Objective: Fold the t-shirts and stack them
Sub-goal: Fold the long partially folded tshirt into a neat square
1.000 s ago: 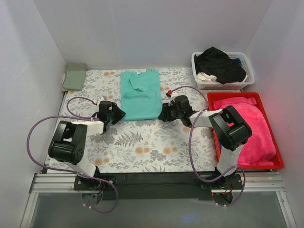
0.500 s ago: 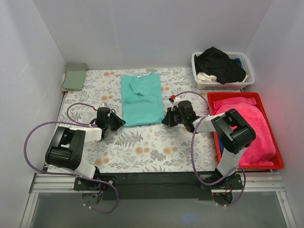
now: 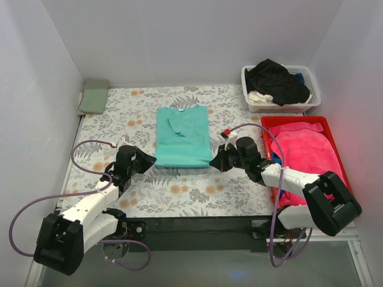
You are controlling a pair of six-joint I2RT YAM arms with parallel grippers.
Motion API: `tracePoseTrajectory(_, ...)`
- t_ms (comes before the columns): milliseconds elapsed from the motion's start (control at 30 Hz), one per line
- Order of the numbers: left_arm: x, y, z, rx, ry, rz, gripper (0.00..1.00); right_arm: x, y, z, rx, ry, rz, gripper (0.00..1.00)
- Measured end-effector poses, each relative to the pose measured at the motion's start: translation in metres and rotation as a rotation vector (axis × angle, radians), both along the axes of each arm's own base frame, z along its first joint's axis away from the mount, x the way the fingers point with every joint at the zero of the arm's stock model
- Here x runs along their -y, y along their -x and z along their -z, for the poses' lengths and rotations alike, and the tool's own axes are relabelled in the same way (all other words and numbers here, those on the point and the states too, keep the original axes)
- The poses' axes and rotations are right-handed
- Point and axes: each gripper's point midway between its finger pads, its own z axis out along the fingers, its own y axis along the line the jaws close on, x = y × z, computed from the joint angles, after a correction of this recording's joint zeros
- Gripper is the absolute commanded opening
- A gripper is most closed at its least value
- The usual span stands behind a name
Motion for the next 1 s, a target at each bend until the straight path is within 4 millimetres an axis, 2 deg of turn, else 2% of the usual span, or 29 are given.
tracePoseTrajectory(267, 0.000, 0.023, -0.010, -0.011, -0.032, -0.028, 0.00, -0.001, 0.023, -0.035, 0.071, -0.007, -0.018, 0.01)
tracePoseTrajectory(600, -0.005, 0.031, -0.055, 0.057, -0.009, -0.075, 0.00, -0.002, 0.044, -0.050, 0.091, 0.019, -0.038, 0.01)
tracePoseTrajectory(700, -0.008, 0.027, -0.065, 0.067, -0.017, -0.093, 0.00, -0.003, 0.039, -0.062, 0.119, 0.012, -0.019, 0.01)
tracePoseTrajectory(800, -0.008, 0.012, -0.071, 0.048, -0.052, -0.120, 0.00, -0.005, 0.024, -0.077, 0.162, 0.015, 0.020, 0.01)
tracePoseTrajectory(1000, -0.007, -0.028, -0.072, 0.021, -0.147, -0.176, 0.00, -0.018, -0.022, -0.098, 0.247, 0.084, 0.074, 0.01)
